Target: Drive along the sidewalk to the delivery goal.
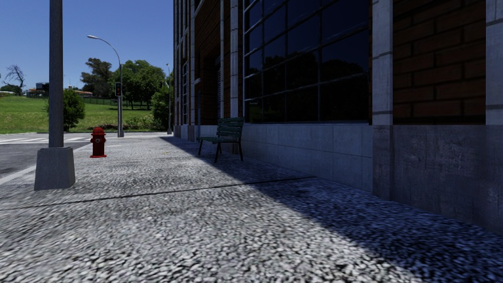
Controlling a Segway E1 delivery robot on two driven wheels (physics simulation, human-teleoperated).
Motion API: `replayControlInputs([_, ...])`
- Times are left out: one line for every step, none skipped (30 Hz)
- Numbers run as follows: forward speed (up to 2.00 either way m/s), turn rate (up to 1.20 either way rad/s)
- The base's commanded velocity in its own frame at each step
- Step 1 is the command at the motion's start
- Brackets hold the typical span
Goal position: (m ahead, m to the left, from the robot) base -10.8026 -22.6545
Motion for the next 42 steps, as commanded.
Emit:
replayControlInputs([0.00, 0.00])
replayControlInputs([0.00, 0.00])
replayControlInputs([0.00, 0.00])
replayControlInputs([0.00, 0.00])
replayControlInputs([0.00, 0.00])
replayControlInputs([0.00, 0.00])
replayControlInputs([0.00, 0.00])
replayControlInputs([0.00, 0.00])
replayControlInputs([0.00, 0.00])
replayControlInputs([0.00, 0.00])
replayControlInputs([0.00, 0.00])
replayControlInputs([0.00, 0.00])
replayControlInputs([0.00, 0.00])
replayControlInputs([0.00, 0.00])
replayControlInputs([0.00, 0.00])
replayControlInputs([0.00, 0.00])
replayControlInputs([0.00, 0.00])
replayControlInputs([0.00, 0.00])
replayControlInputs([0.00, 0.00])
replayControlInputs([0.00, 0.00])
replayControlInputs([0.00, 0.00])
replayControlInputs([0.00, 0.00])
replayControlInputs([0.00, 0.00])
replayControlInputs([0.00, 0.00])
replayControlInputs([0.00, 0.00])
replayControlInputs([0.00, 0.00])
replayControlInputs([0.00, 0.00])
replayControlInputs([0.00, 0.00])
replayControlInputs([0.00, 0.00])
replayControlInputs([0.00, 0.00])
replayControlInputs([0.01, 0.00])
replayControlInputs([0.01, 0.00])
replayControlInputs([0.03, 0.00])
replayControlInputs([0.05, 0.00])
replayControlInputs([0.11, 0.00])
replayControlInputs([0.11, 0.00])
replayControlInputs([0.26, 0.00])
replayControlInputs([0.39, 0.00])
replayControlInputs([0.46, 0.00])
replayControlInputs([0.46, 0.00])
replayControlInputs([0.49, 0.00])
replayControlInputs([0.50, 0.00])
